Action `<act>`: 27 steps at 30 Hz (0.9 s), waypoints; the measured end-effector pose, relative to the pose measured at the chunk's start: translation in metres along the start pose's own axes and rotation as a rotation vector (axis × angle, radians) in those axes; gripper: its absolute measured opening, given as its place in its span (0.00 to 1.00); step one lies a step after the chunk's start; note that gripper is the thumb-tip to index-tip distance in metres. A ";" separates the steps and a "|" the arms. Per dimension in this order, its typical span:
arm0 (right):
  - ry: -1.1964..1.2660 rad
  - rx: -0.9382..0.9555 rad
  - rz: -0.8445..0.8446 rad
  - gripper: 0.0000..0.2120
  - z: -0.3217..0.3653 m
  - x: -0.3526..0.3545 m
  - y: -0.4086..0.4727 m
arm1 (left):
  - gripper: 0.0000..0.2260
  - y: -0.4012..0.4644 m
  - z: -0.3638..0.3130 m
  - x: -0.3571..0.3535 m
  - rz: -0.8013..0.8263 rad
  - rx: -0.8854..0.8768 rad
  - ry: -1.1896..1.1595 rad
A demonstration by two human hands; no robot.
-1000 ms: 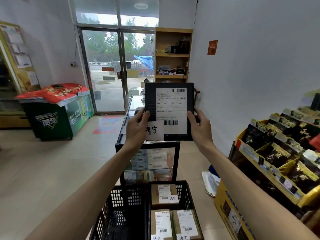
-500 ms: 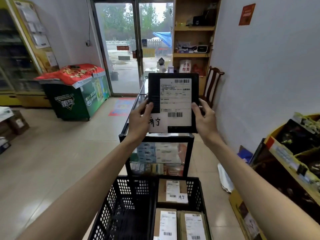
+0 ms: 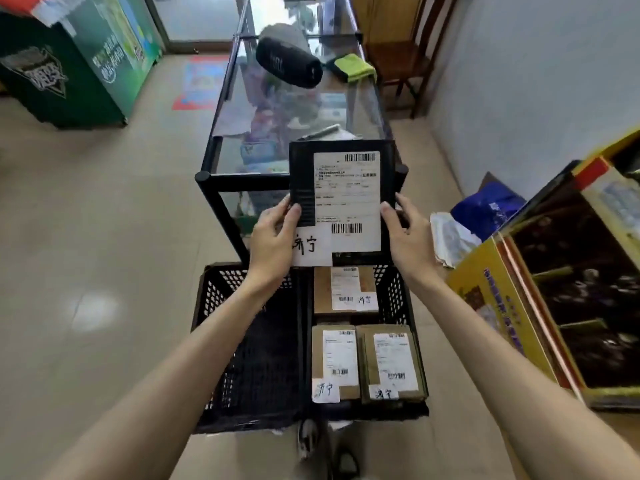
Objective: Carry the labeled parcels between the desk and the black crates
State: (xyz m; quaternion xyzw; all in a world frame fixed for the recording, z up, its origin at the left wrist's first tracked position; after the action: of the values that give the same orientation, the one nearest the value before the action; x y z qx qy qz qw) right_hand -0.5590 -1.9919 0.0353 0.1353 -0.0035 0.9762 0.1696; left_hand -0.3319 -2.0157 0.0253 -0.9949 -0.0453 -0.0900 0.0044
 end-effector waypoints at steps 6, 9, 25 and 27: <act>-0.044 -0.188 0.012 0.22 -0.131 -0.032 -0.009 | 0.19 0.001 0.120 -0.028 0.038 0.190 0.043; -0.113 -0.280 0.009 0.24 -0.184 -0.044 -0.008 | 0.19 0.004 0.174 -0.042 0.042 0.285 0.032; -0.152 -0.473 0.122 0.22 -0.380 -0.087 0.042 | 0.17 0.035 0.363 -0.108 0.077 0.517 0.105; -0.171 -0.482 0.144 0.22 -0.389 -0.094 0.048 | 0.19 0.041 0.377 -0.110 0.065 0.539 0.119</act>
State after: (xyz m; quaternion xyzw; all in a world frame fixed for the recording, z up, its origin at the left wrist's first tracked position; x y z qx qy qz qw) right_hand -0.5921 -2.0473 -0.3629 0.1725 -0.2599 0.9417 0.1264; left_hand -0.3687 -2.0601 -0.3655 -0.9517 -0.0353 -0.1330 0.2744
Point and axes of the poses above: each hand's wrist, its own y-axis towards the middle knuckle, its own x-axis out of the back of the hand, z = x × y, the point moved 4 cm from there along y, towards the middle knuckle, and after that the axes turned 1 degree about -z, right-handed, at the moved point
